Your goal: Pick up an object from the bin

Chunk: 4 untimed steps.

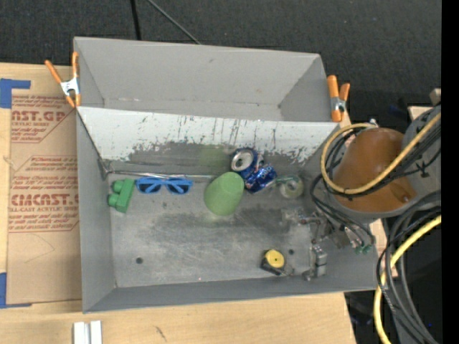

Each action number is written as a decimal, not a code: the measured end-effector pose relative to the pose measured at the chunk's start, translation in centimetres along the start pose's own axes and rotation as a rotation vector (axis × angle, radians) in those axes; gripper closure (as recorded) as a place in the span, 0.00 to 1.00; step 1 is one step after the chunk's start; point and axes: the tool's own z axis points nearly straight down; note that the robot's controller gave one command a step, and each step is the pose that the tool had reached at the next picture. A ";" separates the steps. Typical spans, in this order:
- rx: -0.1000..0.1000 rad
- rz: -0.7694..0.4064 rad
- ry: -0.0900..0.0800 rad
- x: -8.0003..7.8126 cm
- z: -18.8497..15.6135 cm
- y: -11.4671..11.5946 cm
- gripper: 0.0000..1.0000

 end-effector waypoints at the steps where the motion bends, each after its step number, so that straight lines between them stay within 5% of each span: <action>1: 0.008 -0.345 -0.016 -0.6 2.1 3.9 0.00; 2: 0.006 -0.527 -0.014 -0.7 2.2 5.1 0.00; 3: 0.009 -0.529 -0.016 -0.8 1.9 5.0 1.00; 4: 0.005 -0.531 -0.011 -2.8 -12.6 8.9 1.00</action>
Offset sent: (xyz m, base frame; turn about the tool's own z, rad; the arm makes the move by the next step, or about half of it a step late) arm -0.0083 0.0384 -0.0228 -0.3423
